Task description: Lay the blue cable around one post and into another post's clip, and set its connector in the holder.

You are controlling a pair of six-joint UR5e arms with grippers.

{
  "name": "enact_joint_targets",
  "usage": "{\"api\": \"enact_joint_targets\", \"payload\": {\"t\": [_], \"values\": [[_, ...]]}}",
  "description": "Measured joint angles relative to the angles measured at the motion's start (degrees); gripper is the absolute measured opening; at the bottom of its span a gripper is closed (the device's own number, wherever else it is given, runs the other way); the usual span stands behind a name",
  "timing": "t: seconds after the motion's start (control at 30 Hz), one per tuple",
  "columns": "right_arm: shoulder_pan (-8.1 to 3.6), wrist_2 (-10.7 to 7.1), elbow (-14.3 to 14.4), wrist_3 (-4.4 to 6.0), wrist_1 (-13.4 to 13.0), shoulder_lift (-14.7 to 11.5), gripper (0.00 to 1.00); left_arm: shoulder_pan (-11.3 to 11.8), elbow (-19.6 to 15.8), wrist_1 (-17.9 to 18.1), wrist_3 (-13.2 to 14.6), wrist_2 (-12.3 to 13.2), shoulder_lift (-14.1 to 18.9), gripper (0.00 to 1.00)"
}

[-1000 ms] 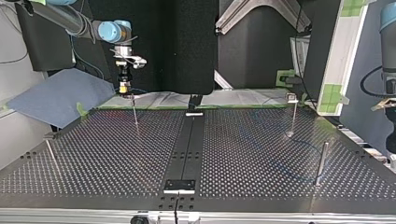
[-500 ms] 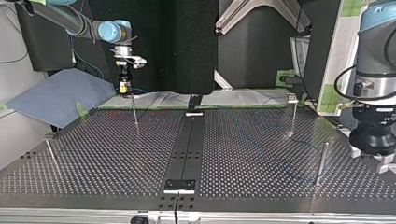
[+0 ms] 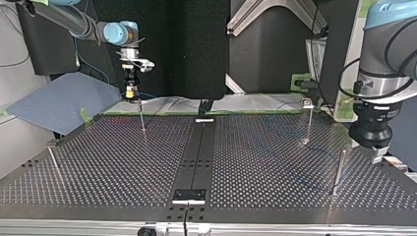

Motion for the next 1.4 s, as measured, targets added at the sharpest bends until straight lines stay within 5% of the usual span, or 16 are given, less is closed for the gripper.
{"api": "enact_joint_targets", "payload": {"t": [0.7, 1.4], "values": [[0.09, -0.03, 0.0, 0.02, 0.0, 0.0, 0.05, 0.6, 0.0, -9.9, 0.4, 0.2, -2.6, 1.00], [0.18, -0.04, 0.0, -0.23, 0.1, 0.0, 0.05, 0.7, 0.0, -10.8, 0.4, -1.0, -2.7, 1.00]]}}
